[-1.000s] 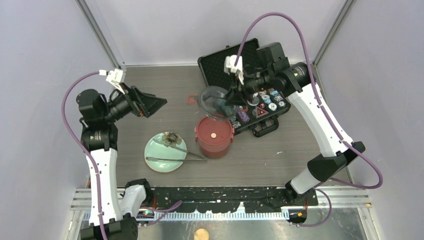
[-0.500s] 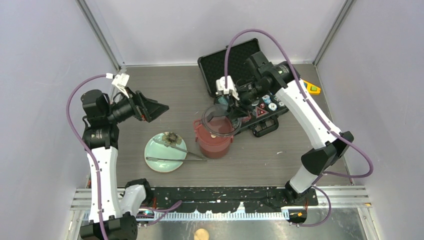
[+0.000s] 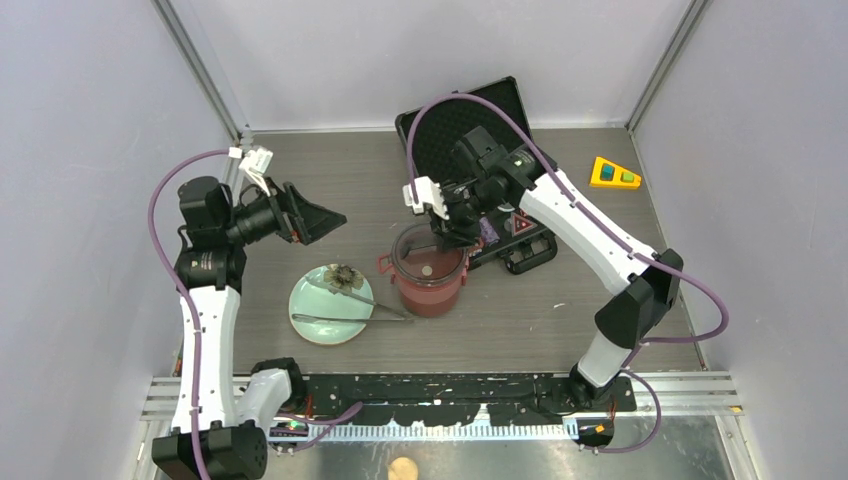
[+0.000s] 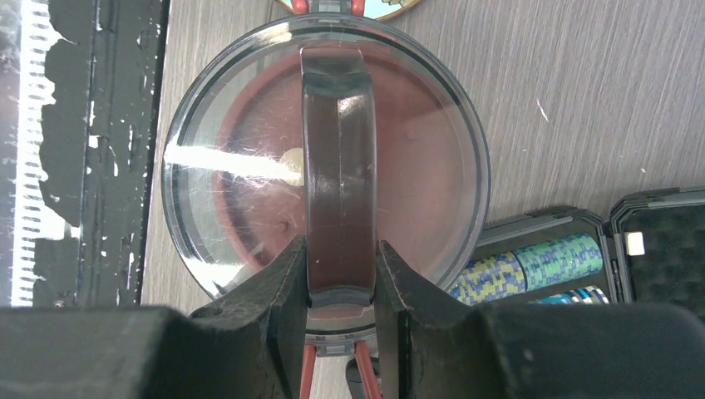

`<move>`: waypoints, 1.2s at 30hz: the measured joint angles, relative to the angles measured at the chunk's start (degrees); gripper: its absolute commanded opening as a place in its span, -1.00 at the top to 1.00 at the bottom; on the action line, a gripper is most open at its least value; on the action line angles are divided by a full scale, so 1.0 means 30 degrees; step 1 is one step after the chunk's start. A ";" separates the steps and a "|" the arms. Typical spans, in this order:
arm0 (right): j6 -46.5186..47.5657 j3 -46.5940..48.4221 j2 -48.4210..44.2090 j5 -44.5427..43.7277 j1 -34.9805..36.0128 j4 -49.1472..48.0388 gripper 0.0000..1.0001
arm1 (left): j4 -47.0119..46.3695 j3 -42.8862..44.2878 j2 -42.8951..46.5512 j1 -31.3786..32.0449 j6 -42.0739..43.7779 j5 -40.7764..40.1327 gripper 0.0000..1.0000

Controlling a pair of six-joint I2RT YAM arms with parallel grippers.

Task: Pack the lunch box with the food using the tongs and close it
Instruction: Close the box lid on the packing box.

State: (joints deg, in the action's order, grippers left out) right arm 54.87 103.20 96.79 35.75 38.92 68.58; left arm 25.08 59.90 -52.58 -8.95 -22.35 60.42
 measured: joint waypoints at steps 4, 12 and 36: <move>-0.0539 -0.0627 0.0117 -0.0517 0.0189 -0.0860 0.99 | -0.0029 0.0000 -0.0131 0.0313 0.0029 -0.0131 -0.99; -0.1515 -0.2375 -0.0095 -0.1137 0.0408 -0.2324 0.99 | -0.0153 0.0000 -0.0233 0.0503 0.0036 -0.0299 -0.99; -0.4306 -0.3854 -0.1370 -0.3840 0.1406 -0.4335 0.99 | -0.0393 0.0000 -0.1071 0.1494 0.0699 -0.1151 -0.99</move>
State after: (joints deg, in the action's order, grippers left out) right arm 41.95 91.64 92.68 24.23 43.13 55.57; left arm 23.90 59.90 -55.79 -4.47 -20.25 56.97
